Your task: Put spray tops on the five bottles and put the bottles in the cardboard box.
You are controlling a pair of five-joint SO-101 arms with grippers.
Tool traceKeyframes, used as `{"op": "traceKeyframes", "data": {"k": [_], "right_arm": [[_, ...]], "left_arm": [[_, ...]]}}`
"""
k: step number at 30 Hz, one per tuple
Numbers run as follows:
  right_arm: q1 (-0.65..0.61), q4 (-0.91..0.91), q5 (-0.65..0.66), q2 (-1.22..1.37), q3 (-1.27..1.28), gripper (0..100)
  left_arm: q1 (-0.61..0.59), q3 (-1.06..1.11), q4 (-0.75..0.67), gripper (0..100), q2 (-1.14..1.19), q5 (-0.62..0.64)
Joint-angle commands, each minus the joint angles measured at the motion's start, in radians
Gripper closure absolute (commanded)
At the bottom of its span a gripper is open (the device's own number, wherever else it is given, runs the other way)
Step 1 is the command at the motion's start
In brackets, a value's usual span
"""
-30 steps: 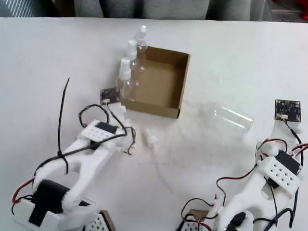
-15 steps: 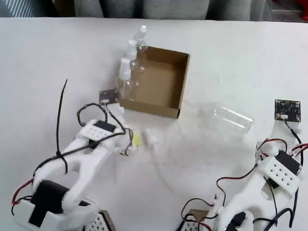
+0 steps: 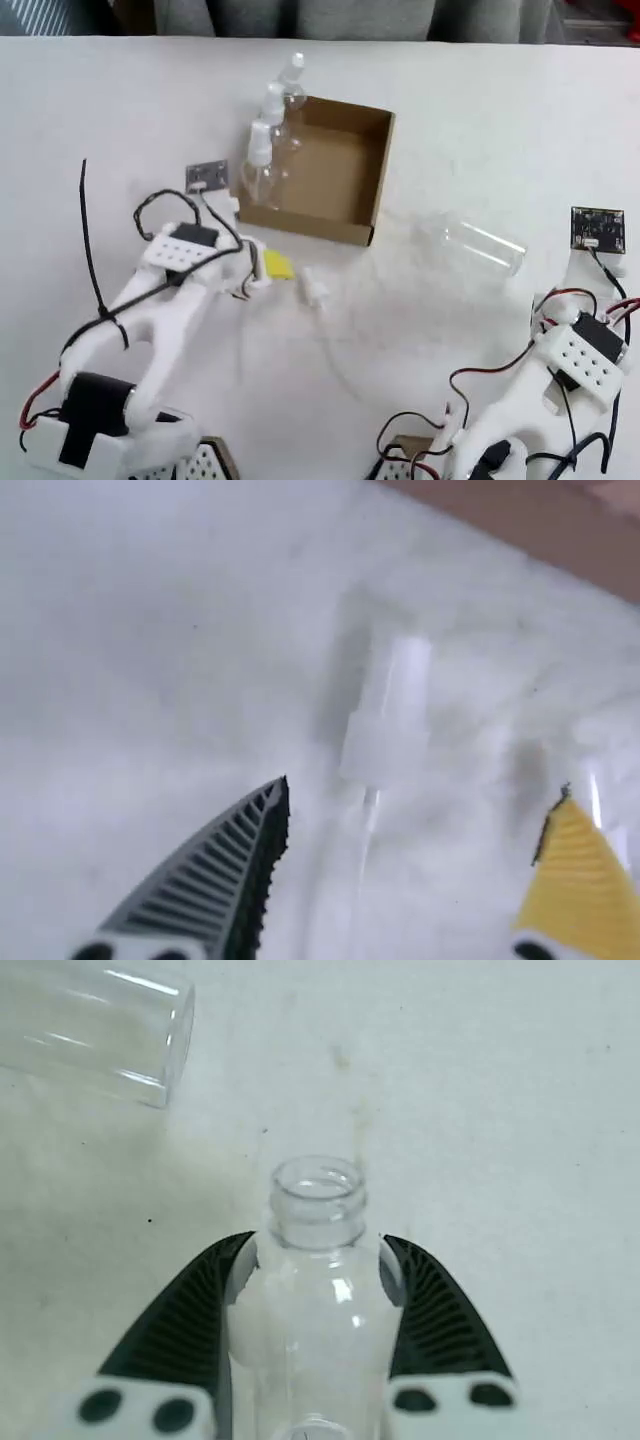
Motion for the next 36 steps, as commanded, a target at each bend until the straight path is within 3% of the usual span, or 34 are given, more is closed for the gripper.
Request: {"op": "traceKeyframes", "data": {"k": [1,9,21,27,36], "right_arm": [[-0.004,-0.007,0.009,-0.024,-0.006,98.1],[-0.001,-0.007,0.009,-0.024,-0.006,98.1],[-0.01,-0.013,0.009,-0.025,0.025,98.1],[-0.01,-0.013,0.009,-0.031,0.021,98.0],[-0.038,-0.015,-0.003,-0.033,-0.043,98.0]], "left_arm": [[-0.008,-0.063,0.009,61,-0.001,-0.012],[-0.018,-0.184,0.011,75,0.179,-0.061],[0.004,-0.204,0.0,73,0.222,-0.077],[0.021,-0.164,-0.087,98,0.222,-0.084],[0.015,-0.161,-0.089,98,0.213,-0.086]]}}
